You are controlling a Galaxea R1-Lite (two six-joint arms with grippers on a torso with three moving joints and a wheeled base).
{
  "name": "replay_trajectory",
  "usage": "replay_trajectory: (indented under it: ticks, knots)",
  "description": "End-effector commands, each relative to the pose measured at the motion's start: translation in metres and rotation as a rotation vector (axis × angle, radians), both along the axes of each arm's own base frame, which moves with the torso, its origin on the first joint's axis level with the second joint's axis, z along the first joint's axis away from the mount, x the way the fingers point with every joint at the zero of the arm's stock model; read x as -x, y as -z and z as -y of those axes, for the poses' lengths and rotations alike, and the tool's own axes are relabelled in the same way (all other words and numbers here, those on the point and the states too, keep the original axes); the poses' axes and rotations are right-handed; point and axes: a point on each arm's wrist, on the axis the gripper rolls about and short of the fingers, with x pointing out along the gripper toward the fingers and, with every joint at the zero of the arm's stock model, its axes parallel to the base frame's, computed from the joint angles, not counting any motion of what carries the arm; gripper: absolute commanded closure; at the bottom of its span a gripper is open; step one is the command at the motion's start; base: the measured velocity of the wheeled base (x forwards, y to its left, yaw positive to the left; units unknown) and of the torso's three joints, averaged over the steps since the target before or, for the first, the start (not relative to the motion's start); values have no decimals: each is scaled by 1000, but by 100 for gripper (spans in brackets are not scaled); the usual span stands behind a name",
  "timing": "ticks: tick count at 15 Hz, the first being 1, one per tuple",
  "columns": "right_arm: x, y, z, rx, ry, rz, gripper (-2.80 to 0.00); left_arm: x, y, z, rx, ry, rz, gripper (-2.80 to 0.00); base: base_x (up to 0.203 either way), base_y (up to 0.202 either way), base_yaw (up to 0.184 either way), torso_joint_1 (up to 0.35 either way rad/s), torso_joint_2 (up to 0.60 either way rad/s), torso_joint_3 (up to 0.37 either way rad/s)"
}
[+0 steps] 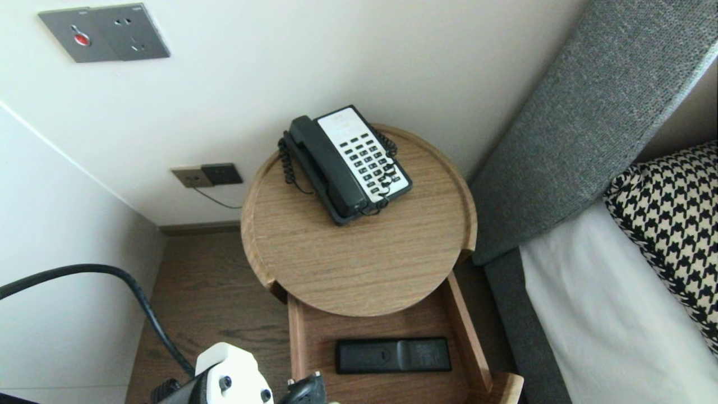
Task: Close the nightstand drawer
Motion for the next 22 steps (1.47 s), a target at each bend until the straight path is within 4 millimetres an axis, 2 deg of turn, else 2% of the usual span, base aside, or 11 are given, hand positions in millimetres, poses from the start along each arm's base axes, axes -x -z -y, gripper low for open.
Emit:
replay_trajectory:
  ticks: [1,5,11,18,22]
  knots:
    - [1,0,0,0,0,7,0,-1,12,6,-41,-17,-27,0,0,0,0,0,0,0]
    - [1,0,0,0,0,7,0,0,21,8,-33,-44,-114,0,0,0,0,0,0,0]
    - [1,0,0,0,0,7,0,5,39,7,-103,-24,-142,0,0,0,0,0,0,0]
    - [0,0,0,0,0,6,0,6,40,11,-86,-31,-164,0,0,0,0,0,0,0]
    - [1,0,0,0,0,7,0,3,33,21,14,-88,-168,0,0,0,0,0,0,0]
